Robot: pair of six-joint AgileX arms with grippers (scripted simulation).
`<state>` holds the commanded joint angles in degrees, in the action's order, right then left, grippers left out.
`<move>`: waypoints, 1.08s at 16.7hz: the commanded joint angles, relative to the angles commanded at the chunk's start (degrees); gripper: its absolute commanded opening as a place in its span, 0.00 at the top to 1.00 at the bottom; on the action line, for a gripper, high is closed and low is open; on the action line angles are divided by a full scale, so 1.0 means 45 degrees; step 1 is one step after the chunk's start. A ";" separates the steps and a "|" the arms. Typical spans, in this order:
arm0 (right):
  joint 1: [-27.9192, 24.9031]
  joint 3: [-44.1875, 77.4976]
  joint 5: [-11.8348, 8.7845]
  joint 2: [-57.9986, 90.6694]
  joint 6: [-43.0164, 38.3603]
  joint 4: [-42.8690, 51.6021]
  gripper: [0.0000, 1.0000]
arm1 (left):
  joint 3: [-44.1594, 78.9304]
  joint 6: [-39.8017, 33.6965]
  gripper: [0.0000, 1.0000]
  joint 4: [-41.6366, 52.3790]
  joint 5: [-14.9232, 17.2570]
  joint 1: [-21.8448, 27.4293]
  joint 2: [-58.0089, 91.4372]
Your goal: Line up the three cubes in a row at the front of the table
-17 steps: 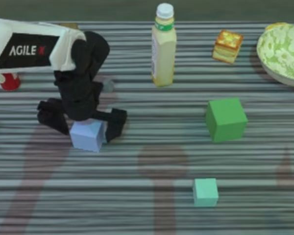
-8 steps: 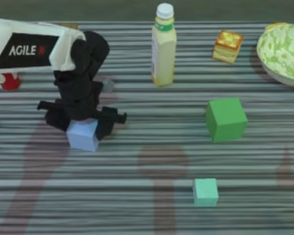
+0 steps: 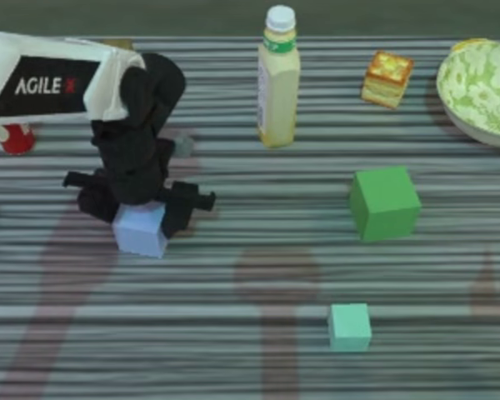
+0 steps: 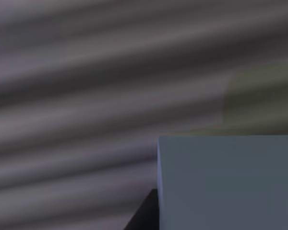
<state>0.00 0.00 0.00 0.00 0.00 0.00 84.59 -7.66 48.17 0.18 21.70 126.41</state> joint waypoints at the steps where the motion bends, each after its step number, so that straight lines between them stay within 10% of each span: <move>1: 0.0000 0.0000 0.0000 0.0000 0.0000 0.0000 0.00 | 0.0000 0.0000 1.00 0.0000 0.0000 0.0000 0.0000; 18: 0.0000 0.0000 0.0000 0.0000 0.0000 0.0000 0.00 | 0.1909 0.0021 1.00 0.3112 -0.0046 -0.0152 -0.1382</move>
<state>0.00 0.00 0.00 0.00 0.00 0.00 93.17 -7.56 62.18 -0.03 21.02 120.19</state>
